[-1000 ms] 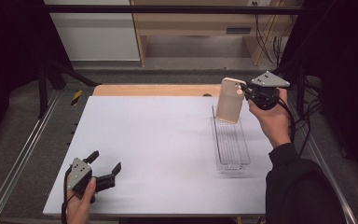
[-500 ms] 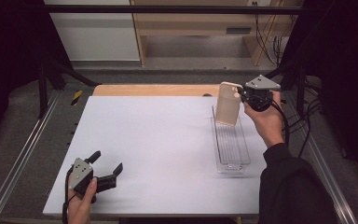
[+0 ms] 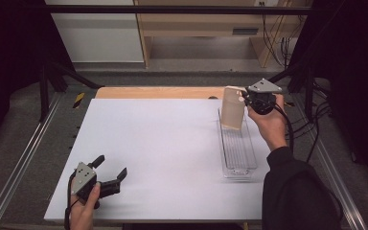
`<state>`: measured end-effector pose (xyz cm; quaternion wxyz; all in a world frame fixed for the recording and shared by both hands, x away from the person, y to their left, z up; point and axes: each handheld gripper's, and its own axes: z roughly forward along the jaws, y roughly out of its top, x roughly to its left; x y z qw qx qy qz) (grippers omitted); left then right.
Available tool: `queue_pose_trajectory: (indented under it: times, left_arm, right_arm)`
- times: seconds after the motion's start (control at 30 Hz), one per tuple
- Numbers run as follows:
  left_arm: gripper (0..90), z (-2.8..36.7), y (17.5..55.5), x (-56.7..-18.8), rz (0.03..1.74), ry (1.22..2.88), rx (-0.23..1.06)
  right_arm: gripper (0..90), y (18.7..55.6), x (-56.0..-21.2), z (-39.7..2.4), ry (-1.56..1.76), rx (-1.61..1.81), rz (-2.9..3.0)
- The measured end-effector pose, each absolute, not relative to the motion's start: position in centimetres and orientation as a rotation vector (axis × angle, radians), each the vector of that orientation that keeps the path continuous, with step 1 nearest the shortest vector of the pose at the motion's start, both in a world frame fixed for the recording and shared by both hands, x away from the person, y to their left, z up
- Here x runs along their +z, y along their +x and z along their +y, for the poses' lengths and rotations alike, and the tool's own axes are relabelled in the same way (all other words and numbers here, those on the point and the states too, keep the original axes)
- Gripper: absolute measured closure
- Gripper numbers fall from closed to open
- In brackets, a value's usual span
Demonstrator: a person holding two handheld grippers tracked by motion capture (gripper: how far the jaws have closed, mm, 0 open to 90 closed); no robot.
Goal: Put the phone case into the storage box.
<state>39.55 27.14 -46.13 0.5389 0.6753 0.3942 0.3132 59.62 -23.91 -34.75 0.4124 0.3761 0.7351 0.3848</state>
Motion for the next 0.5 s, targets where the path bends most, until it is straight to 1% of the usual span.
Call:
queue_pose_trajectory:
  times: [0.3,0.5]
  left_arm:
    - [5.2,26.97,39.58,-46.01,0.903,1.606,0.768]
    - [5.0,27.25,40.03,-45.89,0.883,1.579,0.754]
  right_arm:
    - [78.7,60.04,-35.56,-24.03,0.956,0.955,1.852]
    - [78.7,60.18,-35.76,-24.02,0.946,0.950,1.853]
